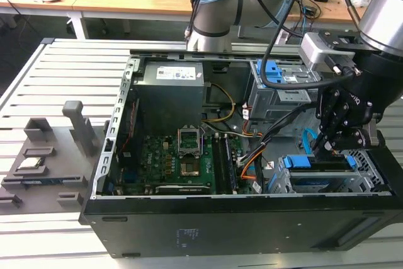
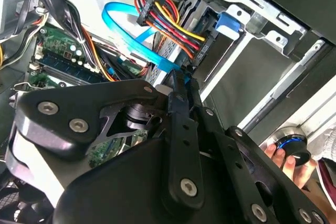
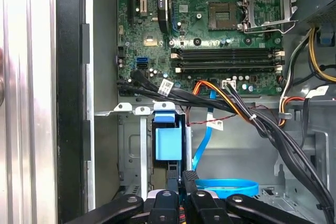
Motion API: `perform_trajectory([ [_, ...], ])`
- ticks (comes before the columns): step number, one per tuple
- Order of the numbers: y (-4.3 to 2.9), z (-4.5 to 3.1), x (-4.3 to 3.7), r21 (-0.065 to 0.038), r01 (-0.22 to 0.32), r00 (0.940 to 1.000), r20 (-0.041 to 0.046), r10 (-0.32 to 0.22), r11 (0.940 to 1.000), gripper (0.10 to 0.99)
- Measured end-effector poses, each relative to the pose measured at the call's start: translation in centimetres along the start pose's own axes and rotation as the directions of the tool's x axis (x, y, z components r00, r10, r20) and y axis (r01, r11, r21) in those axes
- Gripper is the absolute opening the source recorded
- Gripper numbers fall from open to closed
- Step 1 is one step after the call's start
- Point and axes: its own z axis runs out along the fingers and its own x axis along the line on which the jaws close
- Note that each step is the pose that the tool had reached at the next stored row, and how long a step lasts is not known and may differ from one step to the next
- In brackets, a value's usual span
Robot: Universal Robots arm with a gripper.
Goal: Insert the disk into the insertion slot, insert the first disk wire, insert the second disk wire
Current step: 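Insert the second disk wire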
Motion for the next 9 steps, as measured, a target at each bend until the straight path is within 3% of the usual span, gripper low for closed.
perform_trajectory([
  [9,-0.11,0.51,0.01,0.000,0.000,1.0000,-0.0003,0.000,1.0000,0.157],
])
